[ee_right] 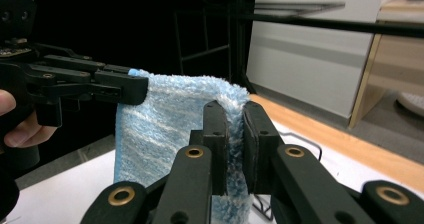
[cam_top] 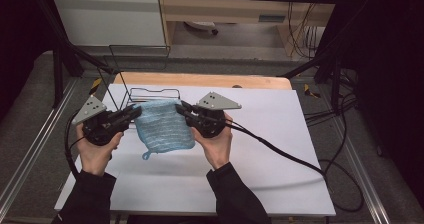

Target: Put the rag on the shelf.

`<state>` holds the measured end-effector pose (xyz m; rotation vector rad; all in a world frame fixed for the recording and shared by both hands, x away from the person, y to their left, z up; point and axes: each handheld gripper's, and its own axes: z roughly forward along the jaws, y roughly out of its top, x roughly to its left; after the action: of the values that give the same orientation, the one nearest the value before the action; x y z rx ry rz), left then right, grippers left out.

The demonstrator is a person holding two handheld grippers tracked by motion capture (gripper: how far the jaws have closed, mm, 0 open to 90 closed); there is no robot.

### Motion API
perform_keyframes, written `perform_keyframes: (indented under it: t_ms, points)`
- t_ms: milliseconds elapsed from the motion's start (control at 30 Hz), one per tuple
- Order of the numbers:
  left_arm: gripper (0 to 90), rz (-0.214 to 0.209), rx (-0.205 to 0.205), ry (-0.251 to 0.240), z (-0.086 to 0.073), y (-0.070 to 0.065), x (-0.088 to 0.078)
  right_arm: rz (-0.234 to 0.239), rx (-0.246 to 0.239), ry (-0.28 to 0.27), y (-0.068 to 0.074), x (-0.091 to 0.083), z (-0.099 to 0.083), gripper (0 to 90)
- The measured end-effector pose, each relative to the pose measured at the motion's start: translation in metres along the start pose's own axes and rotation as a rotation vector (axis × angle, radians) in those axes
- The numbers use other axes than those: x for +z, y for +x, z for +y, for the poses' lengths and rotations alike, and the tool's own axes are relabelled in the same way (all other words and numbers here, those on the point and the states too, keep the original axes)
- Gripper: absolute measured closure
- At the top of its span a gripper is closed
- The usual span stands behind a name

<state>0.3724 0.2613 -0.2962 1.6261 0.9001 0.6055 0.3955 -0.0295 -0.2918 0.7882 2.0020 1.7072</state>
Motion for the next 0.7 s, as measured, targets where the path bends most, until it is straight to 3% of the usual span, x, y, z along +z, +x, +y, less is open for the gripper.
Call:
perform_keyframes:
  t_ms: [700]
  points:
    - [79.2,0.071,-0.009,-0.161,0.044,0.019,-0.018,-0.024,-0.055,-0.12,0.013,0.021,0.049,82.9]
